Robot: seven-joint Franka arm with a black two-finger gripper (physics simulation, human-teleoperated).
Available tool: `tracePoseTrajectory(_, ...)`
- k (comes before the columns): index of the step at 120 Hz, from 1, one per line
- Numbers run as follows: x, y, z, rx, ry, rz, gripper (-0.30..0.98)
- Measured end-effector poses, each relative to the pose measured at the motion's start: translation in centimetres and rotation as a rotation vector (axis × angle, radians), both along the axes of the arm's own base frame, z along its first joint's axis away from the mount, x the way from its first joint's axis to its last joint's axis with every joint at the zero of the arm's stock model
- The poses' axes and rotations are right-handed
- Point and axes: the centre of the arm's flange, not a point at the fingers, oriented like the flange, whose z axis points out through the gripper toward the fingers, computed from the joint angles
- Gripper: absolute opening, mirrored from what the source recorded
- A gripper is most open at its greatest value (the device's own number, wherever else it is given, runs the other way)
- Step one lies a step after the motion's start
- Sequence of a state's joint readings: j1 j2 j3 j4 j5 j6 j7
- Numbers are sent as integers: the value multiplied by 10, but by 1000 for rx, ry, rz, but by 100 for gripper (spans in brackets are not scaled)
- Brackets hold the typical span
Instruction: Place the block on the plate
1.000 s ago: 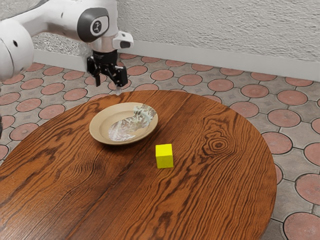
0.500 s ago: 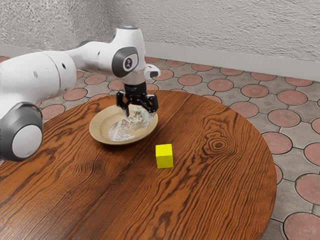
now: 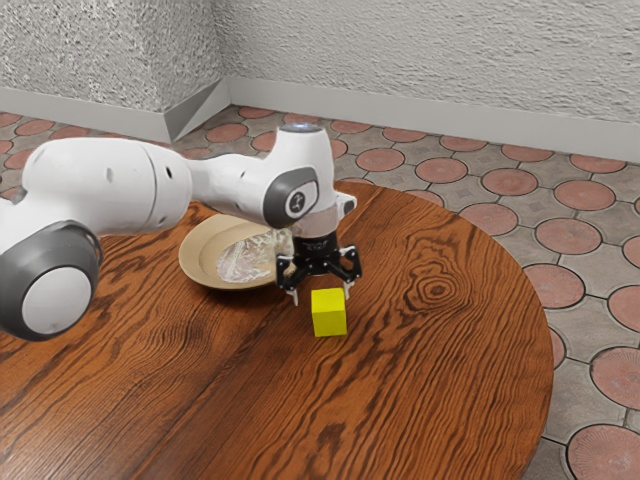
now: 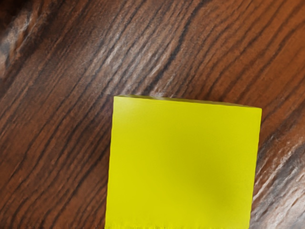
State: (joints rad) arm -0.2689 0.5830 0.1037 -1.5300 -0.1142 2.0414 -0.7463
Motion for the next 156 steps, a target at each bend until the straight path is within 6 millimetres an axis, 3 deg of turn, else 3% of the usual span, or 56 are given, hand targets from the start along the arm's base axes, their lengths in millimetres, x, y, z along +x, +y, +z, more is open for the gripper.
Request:
tracePoseTrajectory(36, 5, -1, -26, 19, -3, 179, 69)
tracePoseTrajectory(56, 13, -6, -29, 20, -16, 236, 69)
tracePoseTrajectory(108, 30, 6, -52, 41, -20, 334, 69)
tracePoseTrajectory(156, 31, 5, -47, 45, -26, 367, 41)
